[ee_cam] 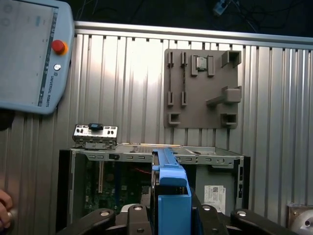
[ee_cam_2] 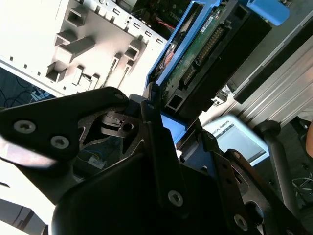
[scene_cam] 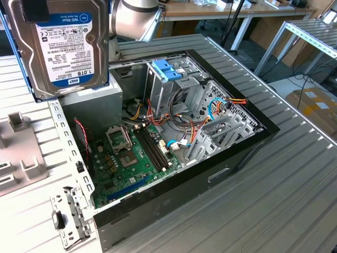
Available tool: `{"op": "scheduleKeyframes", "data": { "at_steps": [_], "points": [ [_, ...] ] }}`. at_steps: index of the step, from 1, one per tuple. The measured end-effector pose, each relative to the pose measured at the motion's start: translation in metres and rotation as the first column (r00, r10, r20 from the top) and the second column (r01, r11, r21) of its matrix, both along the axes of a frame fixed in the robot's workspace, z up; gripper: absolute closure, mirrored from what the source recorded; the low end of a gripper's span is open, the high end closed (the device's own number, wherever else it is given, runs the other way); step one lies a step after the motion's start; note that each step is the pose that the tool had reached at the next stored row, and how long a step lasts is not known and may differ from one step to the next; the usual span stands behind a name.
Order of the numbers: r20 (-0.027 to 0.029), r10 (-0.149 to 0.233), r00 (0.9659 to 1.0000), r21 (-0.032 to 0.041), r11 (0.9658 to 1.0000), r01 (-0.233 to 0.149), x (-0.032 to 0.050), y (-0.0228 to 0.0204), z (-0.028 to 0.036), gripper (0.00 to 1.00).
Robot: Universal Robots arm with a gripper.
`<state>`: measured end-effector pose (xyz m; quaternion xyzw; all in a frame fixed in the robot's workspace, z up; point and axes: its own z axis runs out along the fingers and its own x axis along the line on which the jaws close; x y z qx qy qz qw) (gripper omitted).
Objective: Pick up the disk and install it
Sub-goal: 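Pick up the disk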
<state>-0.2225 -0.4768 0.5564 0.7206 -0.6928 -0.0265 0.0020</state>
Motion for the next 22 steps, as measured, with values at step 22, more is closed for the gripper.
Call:
{"op": "scheduleKeyframes", "data": {
  "at_steps": [22],
  "points": [
    [0.0,0.0,1.0,0.0,1.0,0.0,0.0045,-0.015,-0.0028,0.63]
  ]
}}
